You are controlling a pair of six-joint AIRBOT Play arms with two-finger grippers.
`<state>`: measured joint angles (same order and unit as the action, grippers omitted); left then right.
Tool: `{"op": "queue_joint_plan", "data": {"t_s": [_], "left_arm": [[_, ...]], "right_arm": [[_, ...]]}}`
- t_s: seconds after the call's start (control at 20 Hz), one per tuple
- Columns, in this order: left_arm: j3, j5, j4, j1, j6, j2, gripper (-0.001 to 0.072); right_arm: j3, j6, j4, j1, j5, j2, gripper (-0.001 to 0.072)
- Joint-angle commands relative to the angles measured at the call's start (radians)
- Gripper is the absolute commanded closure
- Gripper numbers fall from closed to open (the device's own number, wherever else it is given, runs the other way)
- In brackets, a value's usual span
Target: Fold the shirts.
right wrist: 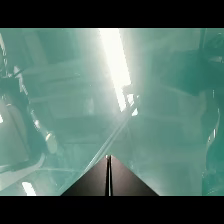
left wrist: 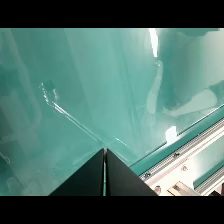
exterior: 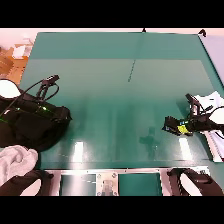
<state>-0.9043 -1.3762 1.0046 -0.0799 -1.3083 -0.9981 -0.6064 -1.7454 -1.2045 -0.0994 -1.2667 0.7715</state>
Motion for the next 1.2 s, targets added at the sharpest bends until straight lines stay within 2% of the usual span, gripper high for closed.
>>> {"op": "queue_joint_plan", "data": {"t_s": [0.0, 0.5, 0.75, 0.85, 0.9, 0.95, 1.0, 1.05, 1.15], "left_arm": [[0.000, 0.000, 0.000, 0.000, 0.000, 0.001, 0.0683], [0.000, 0.001, 0.000, 0.000, 0.000, 0.001, 0.0683], [0.000, 0.127, -0.047, 0.000, 0.000, 0.001, 0.0683], [0.000, 0.186, 0.038, 0.000, 0.000, 0.001, 0.0683], [0.000, 0.204, 0.158, 0.001, -0.023, 0.001, 0.0683], [0.000, 0.208, 0.306, 0.002, -0.087, 0.001, 0.0665], [0.000, 0.200, 0.449, 0.002, -0.141, 0.001, 0.0373], [0.001, 0.184, 0.591, 0.002, -0.195, 0.001, -0.0013], [0.001, 0.129, 0.848, 0.004, -0.288, 0.001, -0.0013]], "right_arm": [[0.000, 0.000, 0.000, 0.001, 0.000, -0.001, 0.0694], [0.000, 0.000, 0.000, 0.001, 0.000, -0.001, 0.0694], [0.000, 0.000, 0.000, 0.001, 0.026, -0.001, 0.0694], [0.000, 0.000, 0.000, 0.001, 0.029, -0.001, 0.0694], [0.001, 0.000, 0.000, 0.001, 0.030, 0.000, 0.0694], [0.000, -0.001, 0.000, 0.001, 0.046, 0.000, 0.0694], [0.001, 0.000, 0.001, 0.001, 0.059, 0.000, 0.0694], [0.001, -0.001, 0.000, 0.001, 0.064, 0.000, 0.0694], [0.001, 0.000, -0.001, 0.001, 0.089, 0.000, 0.0688]]}}
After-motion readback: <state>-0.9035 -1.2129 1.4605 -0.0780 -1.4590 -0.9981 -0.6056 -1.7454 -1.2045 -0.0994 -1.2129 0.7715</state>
